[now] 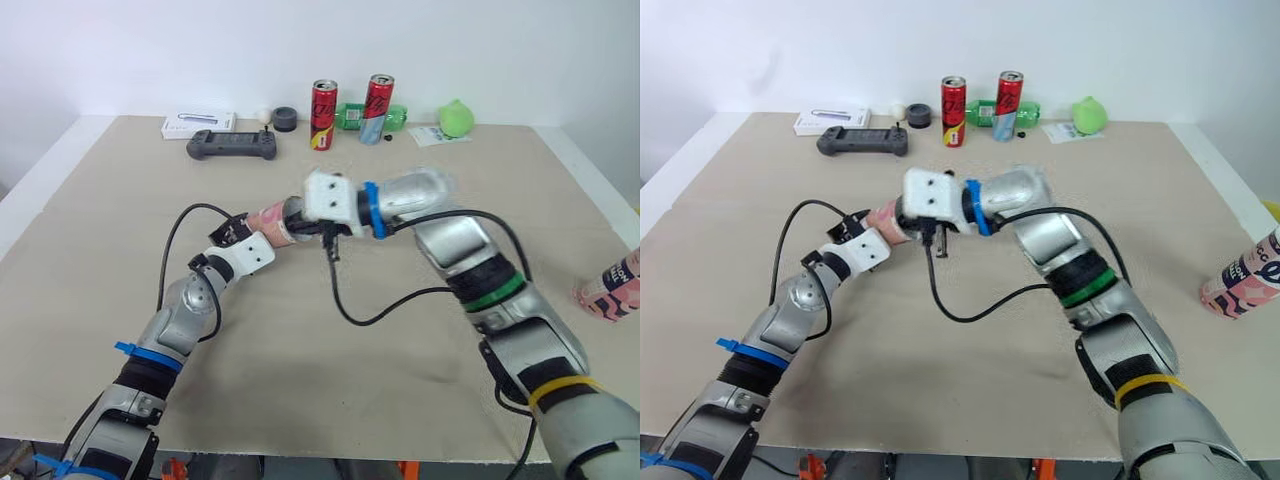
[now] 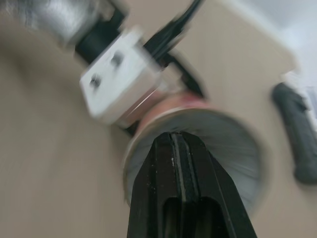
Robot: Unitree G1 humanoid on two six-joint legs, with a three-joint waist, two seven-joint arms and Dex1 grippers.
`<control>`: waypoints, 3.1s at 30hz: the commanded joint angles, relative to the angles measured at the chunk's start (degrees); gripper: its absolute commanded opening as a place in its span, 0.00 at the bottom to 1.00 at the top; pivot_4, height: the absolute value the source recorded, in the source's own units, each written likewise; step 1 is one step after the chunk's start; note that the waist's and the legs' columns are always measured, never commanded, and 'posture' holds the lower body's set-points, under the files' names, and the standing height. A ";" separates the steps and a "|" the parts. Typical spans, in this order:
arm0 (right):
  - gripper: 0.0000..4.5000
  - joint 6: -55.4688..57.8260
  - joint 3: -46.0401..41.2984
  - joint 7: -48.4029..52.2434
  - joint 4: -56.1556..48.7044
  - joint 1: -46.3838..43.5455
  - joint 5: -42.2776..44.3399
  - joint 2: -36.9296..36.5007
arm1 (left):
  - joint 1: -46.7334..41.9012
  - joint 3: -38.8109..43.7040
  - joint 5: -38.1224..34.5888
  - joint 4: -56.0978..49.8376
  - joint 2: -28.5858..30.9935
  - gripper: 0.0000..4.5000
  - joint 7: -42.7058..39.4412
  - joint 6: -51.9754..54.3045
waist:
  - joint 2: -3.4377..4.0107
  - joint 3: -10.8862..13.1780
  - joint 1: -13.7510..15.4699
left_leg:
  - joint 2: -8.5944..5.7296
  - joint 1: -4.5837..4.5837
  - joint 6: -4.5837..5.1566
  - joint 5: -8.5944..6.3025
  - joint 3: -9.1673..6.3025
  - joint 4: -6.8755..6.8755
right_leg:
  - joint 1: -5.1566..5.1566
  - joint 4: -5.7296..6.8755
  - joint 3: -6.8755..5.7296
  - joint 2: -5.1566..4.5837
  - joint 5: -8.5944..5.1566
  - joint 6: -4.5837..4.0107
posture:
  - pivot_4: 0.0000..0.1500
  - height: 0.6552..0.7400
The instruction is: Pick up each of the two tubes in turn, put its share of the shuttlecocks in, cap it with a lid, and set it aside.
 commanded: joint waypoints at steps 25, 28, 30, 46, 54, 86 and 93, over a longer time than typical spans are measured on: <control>0.01 4.87 -13.67 10.67 -15.88 2.79 6.78 -6.73 | 0.92 0.15 -1.46 -3.67 -1.13 0.81 0.41 -0.04 | 0.01 0.01 0.14 | -0.01 0.02 0.00 0.00 -0.10 0.00 | 0.07 0.02 -0.09 -0.01 0.11 -0.28 | 1.00 1.00; 0.01 12.17 -19.07 13.36 -20.46 7.40 12.36 -13.38 | 1.85 1.57 -7.72 -5.12 -3.37 0.81 -2.87 -1.58 | 0.01 0.01 0.56 | -0.04 -0.01 0.00 0.00 -0.18 0.03 | 0.12 0.01 -0.11 -0.02 0.09 -0.30 | 1.00 1.00; 0.14 16.17 -21.80 16.42 -21.47 10.91 14.83 -19.57 | 3.26 2.47 -15.26 -7.22 -6.26 0.81 -7.31 -1.62 | 0.01 0.01 0.73 | -0.13 -0.03 0.00 0.00 -0.16 0.03 | 0.12 -0.01 -0.11 -0.12 0.08 -0.30 | 1.00 1.00; 0.99 10.55 -23.43 25.42 -2.98 31.90 9.32 -47.27 | 14.16 -1.91 -35.03 -13.83 -10.20 0.81 -27.25 7.02 | 0.19 0.01 1.00 | -0.36 0.16 0.03 -0.03 0.28 0.16 | 0.20 -0.04 -0.05 -0.50 -0.28 0.34 | 1.00 1.00; 0.99 7.59 -22.28 22.33 3.43 35.42 6.98 -45.06 | 14.62 -3.15 -33.23 -12.44 -8.18 0.81 -28.52 9.18 | 0.25 -0.04 0.46 | -0.37 0.19 0.03 -0.02 0.30 0.33 | 0.33 -0.04 0.00 -0.51 -0.23 0.42 | 1.00 1.00; 0.01 17.17 -14.28 27.84 -12.96 -10.70 15.62 -17.42 | 10.38 -3.41 -32.75 -8.40 -8.36 0.81 -30.06 9.89 | 0.44 -0.24 0.37 | -0.38 0.05 -0.04 0.20 0.25 0.40 | 0.37 -0.08 -0.01 -0.54 -0.12 0.46 | 1.00 1.00; 0.01 10.33 -8.75 29.07 -6.90 -14.52 11.51 -11.35 | 11.27 -2.96 -32.76 -9.55 -8.30 0.81 -29.69 10.00 | 0.45 -0.24 0.27 | -0.36 0.09 -0.06 0.18 0.24 0.25 | 0.30 -0.04 -0.06 -0.54 -0.09 0.41 | 1.00 1.00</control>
